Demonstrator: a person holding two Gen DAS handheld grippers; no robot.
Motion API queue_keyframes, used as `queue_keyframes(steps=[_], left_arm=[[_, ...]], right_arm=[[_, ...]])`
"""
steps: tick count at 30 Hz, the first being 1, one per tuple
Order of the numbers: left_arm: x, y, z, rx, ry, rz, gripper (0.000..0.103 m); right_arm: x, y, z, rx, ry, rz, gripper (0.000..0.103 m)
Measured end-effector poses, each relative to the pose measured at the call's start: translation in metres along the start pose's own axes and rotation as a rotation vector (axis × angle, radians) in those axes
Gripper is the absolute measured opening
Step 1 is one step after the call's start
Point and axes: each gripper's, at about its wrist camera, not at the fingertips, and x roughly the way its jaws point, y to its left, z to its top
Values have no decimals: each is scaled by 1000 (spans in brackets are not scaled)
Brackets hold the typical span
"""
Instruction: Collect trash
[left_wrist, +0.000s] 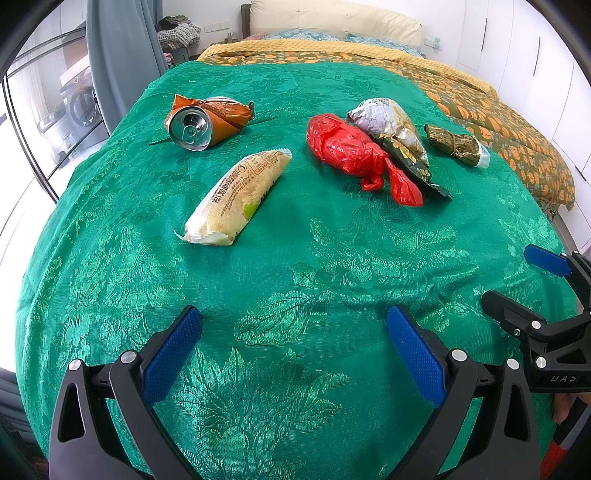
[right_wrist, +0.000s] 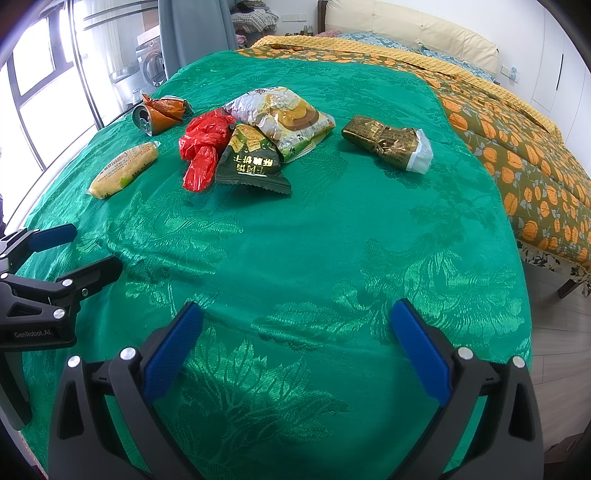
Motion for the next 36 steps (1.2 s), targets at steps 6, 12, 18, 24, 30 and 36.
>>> queue_keyframes(steps=[6,12,18,24,30,36], left_arm=[[0,0,0,0,0,0,99],[0,0,0,0,0,0,99],[0,0,0,0,0,0,99],[0,0,0,-1,1,1,99],[0,0,0,-1,1,1,99],[-2,-4,3,21,50,-6,99]], right_arm=[[0,0,0,0,0,1,99],[0,0,0,0,0,1,99],[0,0,0,0,0,0,99],[0,0,0,0,0,0,99],[0,0,0,0,0,1,99],[0,0,0,1,-1,2,99]])
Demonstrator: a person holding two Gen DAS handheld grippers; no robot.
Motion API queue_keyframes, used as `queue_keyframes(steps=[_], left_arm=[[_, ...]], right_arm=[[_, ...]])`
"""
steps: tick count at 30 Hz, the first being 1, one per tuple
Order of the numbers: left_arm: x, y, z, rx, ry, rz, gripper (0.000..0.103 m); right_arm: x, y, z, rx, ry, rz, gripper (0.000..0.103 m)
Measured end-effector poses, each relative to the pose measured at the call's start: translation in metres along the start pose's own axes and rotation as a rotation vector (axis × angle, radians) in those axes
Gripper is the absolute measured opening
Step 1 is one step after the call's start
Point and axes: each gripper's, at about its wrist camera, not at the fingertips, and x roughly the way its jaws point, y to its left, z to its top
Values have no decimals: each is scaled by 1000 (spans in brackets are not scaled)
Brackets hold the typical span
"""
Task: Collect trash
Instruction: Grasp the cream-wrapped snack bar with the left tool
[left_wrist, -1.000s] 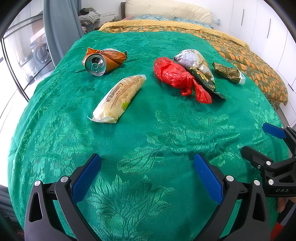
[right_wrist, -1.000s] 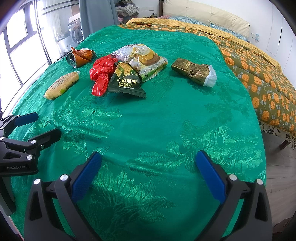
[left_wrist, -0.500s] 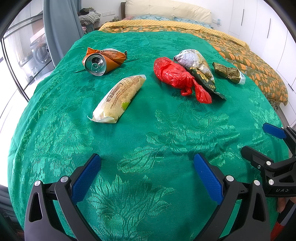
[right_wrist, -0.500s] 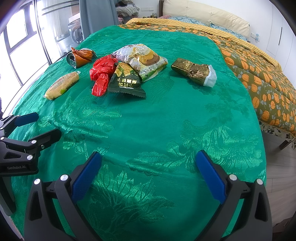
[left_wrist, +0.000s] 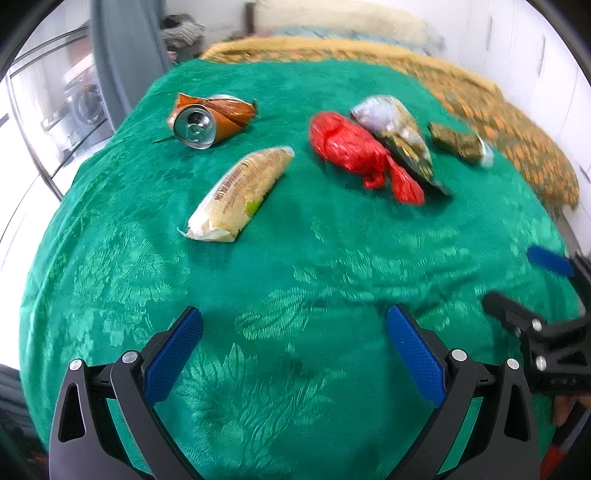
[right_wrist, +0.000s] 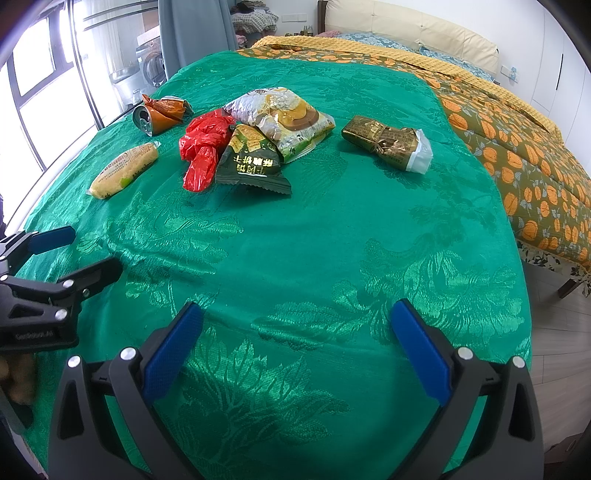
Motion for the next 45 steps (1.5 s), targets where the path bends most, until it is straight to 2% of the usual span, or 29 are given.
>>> queue_keyframes(steps=[1,3,5,8,11,13,15,16,17,18,19,22,27,31,34,35,36,38,40,45], left_arm=[[-3,5,1,-4,16,-34,99],[-16,27,6,-57,-28,-140,99],[-25,47,21,-79,-61,-201,99],[-21,53,49,-6,-55,-246,99],[3,46,68,127,-18,-195,96],[21,46,75,169,20,-181,84],[36,48,81,170,53,-185,62],[40,49,82,167,64,-188,58],[40,48,82,175,48,-168,47],[39,48,82,181,37,-164,24],[37,49,81,170,32,-174,18],[25,50,71,114,13,-182,17],[-16,43,30,46,-6,-169,17],[-38,24,-7,53,-36,-159,17],[-42,16,-22,47,-66,-138,19],[-41,16,-24,37,-75,-132,29],[-38,18,-27,18,-78,-124,52],[-32,20,-29,-8,-92,-100,77],[-24,24,-32,-21,-84,-76,78],[-20,19,-30,3,-71,-57,90]], right_arm=[[0,0,0,1,0,1,99],[0,0,0,0,0,1,99],[0,0,0,0,0,1,99],[0,0,0,0,0,1,98],[0,0,0,0,0,1,98],[0,0,0,0,-1,1,98],[0,0,0,0,0,1,98],[0,0,0,0,0,1,98],[0,0,0,0,0,1,98],[0,0,0,0,-1,1,98],[0,0,0,0,-1,1,98],[0,0,0,0,-1,1,98],[0,0,0,0,-1,1,98],[0,-1,0,0,-1,0,98],[0,-1,0,0,-1,0,98],[-1,0,-1,-1,-1,-1,98],[-1,-1,-1,-1,-2,-1,98],[-1,-1,-1,0,-2,-1,99],[-2,-1,-1,2,-3,3,99],[-5,-5,-1,20,-16,35,98]])
